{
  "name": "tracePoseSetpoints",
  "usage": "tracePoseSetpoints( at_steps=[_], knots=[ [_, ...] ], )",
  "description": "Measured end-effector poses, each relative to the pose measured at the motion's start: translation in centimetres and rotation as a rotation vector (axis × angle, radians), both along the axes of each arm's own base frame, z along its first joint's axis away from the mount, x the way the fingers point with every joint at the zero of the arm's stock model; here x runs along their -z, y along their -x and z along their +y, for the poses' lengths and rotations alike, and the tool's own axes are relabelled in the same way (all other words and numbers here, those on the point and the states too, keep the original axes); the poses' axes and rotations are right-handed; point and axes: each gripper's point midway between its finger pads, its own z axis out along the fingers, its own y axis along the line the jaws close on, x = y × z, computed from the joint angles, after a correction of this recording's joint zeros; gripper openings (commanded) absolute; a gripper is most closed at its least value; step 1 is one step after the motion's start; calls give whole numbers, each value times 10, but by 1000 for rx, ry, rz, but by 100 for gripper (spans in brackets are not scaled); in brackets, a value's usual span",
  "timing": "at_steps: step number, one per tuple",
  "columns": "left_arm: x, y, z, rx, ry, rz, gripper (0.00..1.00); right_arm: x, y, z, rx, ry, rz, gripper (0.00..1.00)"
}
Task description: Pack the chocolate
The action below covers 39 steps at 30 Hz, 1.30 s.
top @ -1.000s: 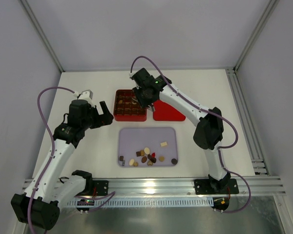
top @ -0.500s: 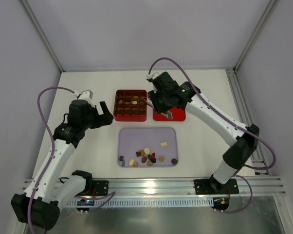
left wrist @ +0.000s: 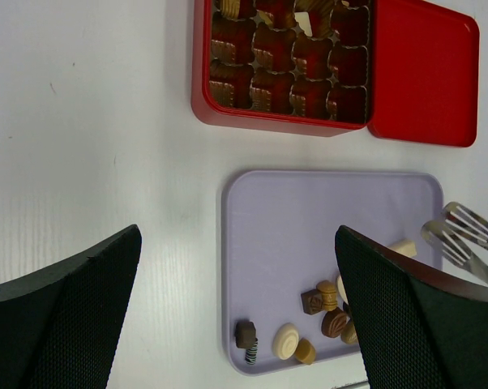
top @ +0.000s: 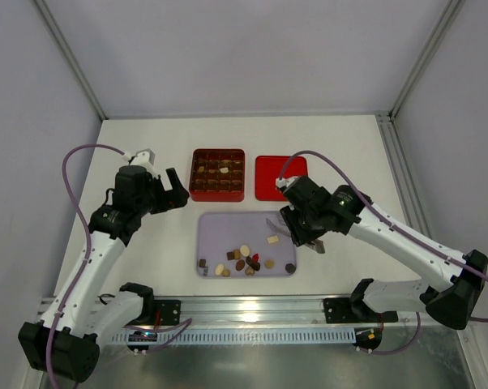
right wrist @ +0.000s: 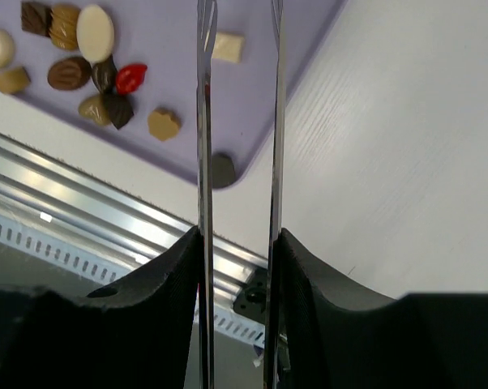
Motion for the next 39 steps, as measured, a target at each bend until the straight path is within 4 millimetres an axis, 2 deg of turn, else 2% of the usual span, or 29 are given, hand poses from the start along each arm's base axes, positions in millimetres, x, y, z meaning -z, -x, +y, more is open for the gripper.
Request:
tracePoseSetpoints(
  at_steps=[5, 10, 24, 39],
  knots=[
    [0, 0, 0, 0, 0, 0, 100, 17, 21, -8, -34, 49, 61, 43],
    [0, 0, 0, 0, 0, 0, 100, 21, 29, -9, -66, 71, 75, 44],
    [0, 0, 0, 0, 0, 0, 100, 24, 36, -8, -124, 102, 84, 47],
    [0, 0, 0, 0, 0, 0, 100, 41, 26, -2, -133, 165, 99, 45]
  ],
)
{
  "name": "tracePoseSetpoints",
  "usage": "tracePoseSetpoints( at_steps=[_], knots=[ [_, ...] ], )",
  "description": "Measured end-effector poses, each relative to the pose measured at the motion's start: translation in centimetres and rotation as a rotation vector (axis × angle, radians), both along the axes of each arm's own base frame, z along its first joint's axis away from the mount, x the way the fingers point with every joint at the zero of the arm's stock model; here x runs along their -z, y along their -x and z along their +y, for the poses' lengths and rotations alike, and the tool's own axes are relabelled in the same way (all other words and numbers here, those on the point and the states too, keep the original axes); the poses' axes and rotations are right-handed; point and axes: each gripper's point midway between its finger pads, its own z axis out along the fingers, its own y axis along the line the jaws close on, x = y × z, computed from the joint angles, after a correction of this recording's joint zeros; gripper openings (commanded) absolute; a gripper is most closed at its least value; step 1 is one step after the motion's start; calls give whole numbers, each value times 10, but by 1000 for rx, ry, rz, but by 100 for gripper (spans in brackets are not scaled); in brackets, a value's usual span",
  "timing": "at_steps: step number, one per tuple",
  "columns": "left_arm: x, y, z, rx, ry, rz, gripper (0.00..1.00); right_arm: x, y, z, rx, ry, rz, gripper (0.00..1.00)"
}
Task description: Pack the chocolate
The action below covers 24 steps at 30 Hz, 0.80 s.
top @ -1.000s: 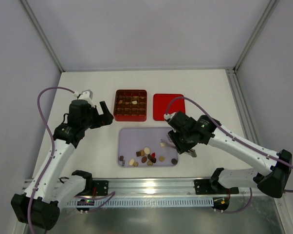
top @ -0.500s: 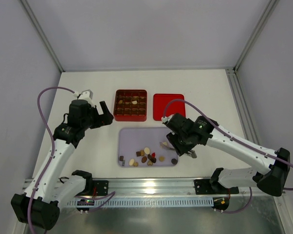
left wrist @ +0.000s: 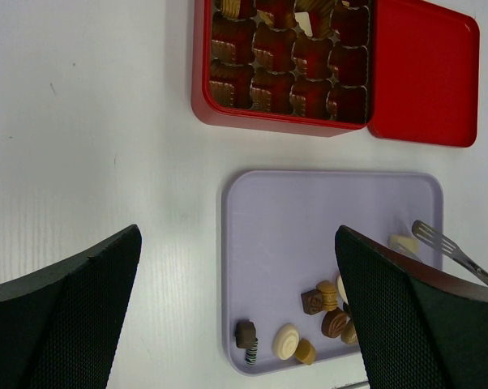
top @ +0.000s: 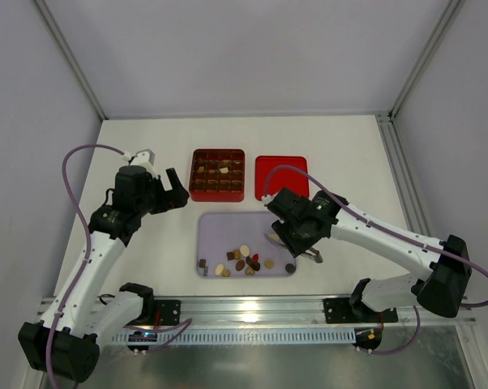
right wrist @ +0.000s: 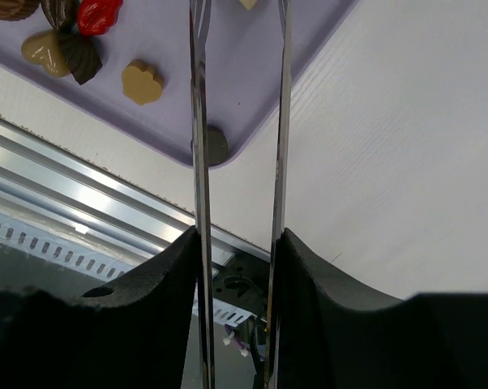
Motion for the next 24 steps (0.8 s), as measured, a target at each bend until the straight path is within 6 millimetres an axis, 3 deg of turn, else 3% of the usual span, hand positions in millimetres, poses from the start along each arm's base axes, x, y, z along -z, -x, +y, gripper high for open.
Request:
tracePoseSetpoints(
  at_steps=[24],
  knots=[
    [0, 0, 0, 0, 0, 0, 100, -4, -9, 9, 2, -29, 3, 32]
  ],
)
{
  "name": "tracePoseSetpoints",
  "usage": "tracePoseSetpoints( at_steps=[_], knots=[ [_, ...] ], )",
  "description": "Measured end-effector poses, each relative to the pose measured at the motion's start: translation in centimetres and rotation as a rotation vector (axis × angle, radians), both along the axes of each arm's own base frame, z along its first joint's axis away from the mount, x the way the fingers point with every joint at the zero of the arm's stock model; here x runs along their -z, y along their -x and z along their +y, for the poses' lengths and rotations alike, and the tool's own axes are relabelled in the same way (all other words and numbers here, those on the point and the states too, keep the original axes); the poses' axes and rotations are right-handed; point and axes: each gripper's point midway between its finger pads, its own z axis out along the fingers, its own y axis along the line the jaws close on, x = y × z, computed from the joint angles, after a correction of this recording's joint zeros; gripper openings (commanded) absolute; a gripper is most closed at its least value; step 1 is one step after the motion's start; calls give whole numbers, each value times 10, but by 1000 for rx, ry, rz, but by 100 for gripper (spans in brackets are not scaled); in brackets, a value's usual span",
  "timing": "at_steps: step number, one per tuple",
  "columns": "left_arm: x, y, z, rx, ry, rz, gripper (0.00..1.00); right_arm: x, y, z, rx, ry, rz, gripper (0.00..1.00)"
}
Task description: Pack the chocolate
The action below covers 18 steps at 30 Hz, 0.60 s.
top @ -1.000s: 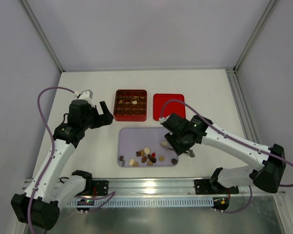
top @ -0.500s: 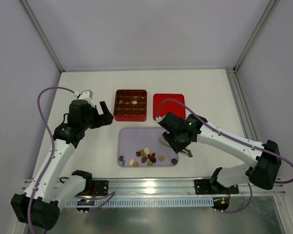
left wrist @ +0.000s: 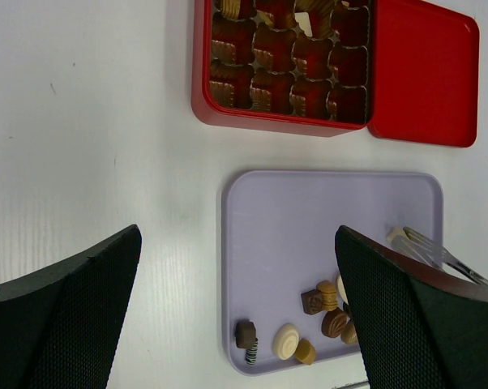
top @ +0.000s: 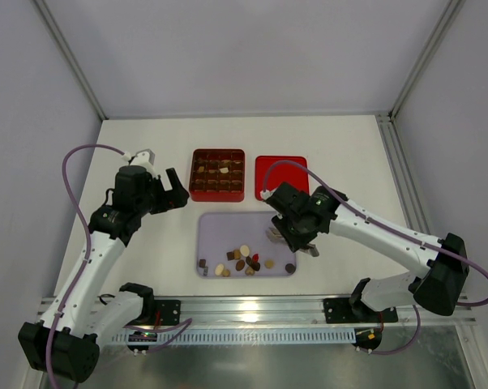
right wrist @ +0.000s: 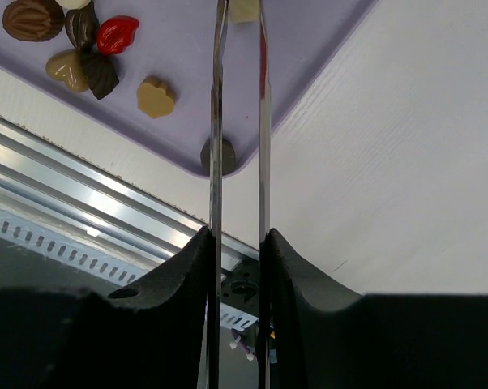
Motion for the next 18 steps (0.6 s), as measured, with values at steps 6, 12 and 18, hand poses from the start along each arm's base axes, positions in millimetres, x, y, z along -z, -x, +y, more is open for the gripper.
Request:
tracePoseSetpoints(
  at_steps=[6, 12, 18],
  knots=[
    [-1, 0, 0, 0, 1, -3, 100, -1, -1, 0, 8, -10, 6, 29],
    [-1, 0, 0, 0, 1, -5, 100, -9, -6, 4, 17, -34, -4, 27],
    [-1, 0, 0, 0, 1, -5, 100, -17, -11, 7, 26, -55, -21, 27]
  ],
)
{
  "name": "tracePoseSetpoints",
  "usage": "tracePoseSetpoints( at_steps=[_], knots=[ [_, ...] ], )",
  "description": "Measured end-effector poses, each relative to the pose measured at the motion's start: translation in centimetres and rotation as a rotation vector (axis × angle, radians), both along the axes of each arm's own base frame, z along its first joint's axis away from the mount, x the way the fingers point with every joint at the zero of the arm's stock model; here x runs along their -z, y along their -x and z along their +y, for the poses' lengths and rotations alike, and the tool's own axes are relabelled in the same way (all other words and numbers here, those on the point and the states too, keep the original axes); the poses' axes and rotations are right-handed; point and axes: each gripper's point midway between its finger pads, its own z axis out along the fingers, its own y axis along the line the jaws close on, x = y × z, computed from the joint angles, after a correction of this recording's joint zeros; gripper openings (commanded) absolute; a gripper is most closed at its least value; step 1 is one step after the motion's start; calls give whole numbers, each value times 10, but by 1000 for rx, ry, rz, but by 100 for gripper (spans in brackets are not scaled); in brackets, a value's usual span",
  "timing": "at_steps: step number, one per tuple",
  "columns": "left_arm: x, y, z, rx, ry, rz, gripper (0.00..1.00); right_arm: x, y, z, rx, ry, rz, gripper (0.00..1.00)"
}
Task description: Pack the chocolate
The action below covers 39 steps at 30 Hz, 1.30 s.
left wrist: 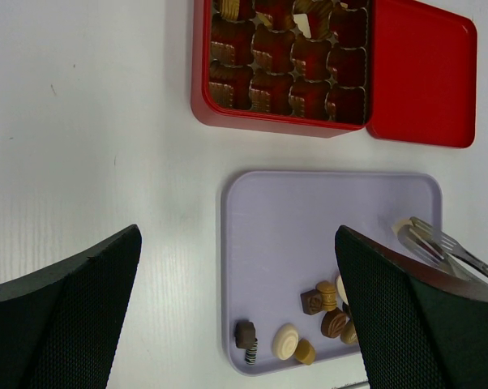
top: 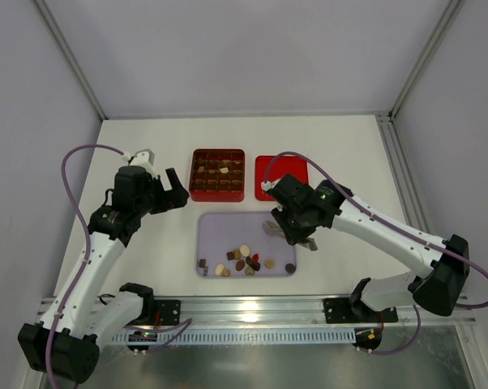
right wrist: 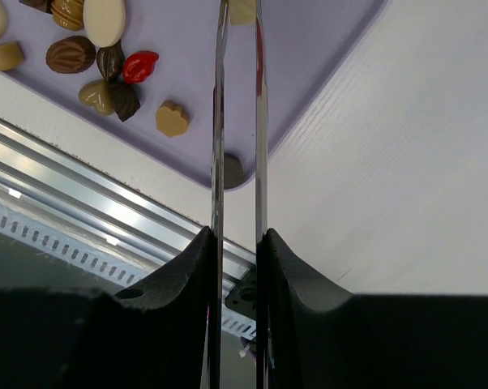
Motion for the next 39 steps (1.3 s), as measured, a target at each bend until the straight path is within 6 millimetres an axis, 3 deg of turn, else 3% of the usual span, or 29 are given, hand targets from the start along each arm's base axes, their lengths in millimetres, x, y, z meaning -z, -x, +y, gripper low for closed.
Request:
tracePoseSetpoints(
  at_steps=[6, 12, 20, 31, 39],
  knots=[
    [0, 0, 0, 0, 0, 0, 100, -20, -13, 10, 11, -42, -35, 27],
    [0, 0, 0, 0, 0, 0, 100, -43, -41, 34, 11, -88, -84, 27],
    [0, 0, 0, 1, 0, 0, 100, -59, -102, 63, 49, -128, -144, 27],
    [0, 0, 0, 1, 1, 0, 100, -35, -178, 96, 91, -127, -178, 26],
    [0, 0, 0, 2, 1, 0, 100, -14, -199, 101, 113, -94, -181, 26]
  ],
)
